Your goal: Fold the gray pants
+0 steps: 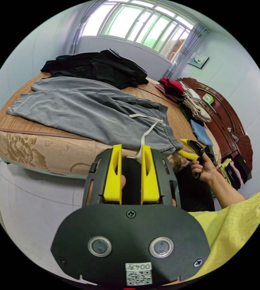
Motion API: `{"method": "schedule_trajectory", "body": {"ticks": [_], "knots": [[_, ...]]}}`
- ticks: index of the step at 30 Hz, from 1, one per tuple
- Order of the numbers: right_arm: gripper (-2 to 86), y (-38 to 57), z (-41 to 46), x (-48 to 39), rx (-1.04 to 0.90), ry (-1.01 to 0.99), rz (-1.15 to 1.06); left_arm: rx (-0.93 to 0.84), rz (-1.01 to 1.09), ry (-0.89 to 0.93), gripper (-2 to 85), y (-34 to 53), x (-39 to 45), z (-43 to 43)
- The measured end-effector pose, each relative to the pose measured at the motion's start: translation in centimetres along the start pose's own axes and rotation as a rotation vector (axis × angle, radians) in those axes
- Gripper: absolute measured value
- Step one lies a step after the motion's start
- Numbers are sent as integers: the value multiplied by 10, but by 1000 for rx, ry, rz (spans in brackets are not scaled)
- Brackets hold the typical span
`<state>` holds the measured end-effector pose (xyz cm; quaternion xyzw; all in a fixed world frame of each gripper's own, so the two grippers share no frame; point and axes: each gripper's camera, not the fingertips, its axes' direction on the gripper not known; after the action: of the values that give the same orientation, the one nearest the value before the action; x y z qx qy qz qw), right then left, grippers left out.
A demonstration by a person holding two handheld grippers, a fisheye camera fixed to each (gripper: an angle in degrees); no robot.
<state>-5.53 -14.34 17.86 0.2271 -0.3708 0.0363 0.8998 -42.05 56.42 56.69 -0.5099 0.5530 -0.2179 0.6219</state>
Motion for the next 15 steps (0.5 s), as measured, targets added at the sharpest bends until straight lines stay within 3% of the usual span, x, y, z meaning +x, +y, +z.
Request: {"method": "schedule_trajectory", "body": {"ticks": [5, 15], "knots": [[56, -13, 12, -7, 33, 81, -43, 15, -23, -32, 85, 3, 20, -28], [48, -34, -21, -2, 82, 165, -127, 23, -44, -57, 81, -36, 74, -68]]}}
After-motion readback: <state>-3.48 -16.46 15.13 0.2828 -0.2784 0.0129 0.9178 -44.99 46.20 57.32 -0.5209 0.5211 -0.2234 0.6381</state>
